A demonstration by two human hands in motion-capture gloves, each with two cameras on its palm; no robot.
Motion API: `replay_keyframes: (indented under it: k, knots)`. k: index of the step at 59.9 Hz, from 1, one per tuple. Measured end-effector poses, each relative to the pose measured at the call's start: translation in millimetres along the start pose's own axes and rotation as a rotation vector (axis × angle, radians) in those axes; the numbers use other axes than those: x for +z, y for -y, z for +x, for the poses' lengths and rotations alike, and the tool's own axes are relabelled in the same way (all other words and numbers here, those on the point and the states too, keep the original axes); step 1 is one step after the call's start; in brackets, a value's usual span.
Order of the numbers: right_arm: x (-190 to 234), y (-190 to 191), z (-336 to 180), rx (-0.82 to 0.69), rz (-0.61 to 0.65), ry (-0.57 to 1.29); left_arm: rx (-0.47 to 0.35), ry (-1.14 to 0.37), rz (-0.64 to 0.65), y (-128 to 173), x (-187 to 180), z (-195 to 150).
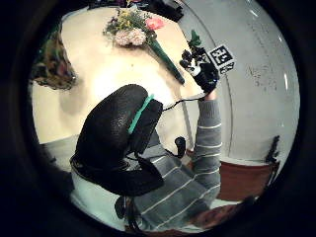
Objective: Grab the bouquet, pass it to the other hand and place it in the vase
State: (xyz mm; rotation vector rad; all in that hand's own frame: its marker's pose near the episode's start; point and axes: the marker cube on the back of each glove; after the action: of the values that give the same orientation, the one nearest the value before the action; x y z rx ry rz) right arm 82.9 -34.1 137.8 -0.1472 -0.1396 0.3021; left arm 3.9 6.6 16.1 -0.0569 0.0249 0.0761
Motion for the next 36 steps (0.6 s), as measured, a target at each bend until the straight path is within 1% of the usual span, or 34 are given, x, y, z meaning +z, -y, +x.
replay_keyframes:
  k: [1,3,6,9,17,21,24,28,33,36]
  knots:
    - [4.5,5.8,3.4,0.058,0.049,-0.020,-0.003,-0.001,-0.006,-1.4,0.1,0.4]
    - [13.6,13.0,8.1,0.096,0.081,-0.033,-0.004,-0.003,-0.013,-0.4,2.8,-0.4]
    - [26.5,21.8,13.3,0.095,0.098,-0.032,0.002,-0.008,-0.017,3.3,7.6,-1.8]
    - [38.6,27.1,18.5,0.100,0.101,-0.036,0.005,-0.007,-0.016,13.8,17.9,-6.5]
    - [60.8,31.3,26.2,0.119,0.104,-0.051,0.001,-0.005,-0.027,19.3,29.7,-9.1]
    - [60.3,32.5,23.7,0.081,0.168,0.015,0.000,-0.010,-0.036,14.2,28.7,-6.4]
    - [57.8,32.0,22.8,0.065,0.216,0.028,0.003,-0.022,-0.041,8.9,25.5,-2.6]
    - [52.8,32.5,22.6,0.087,0.252,-0.001,-0.018,-0.010,-0.054,1.8,21.0,-3.0]
    - [46.3,31.3,17.9,0.076,0.271,-0.041,-0.025,0.003,-0.044,12.1,27.7,-11.8]
    - [38.0,31.6,16.3,0.092,0.322,-0.082,-0.027,0.011,-0.049,9.6,25.3,-14.1]
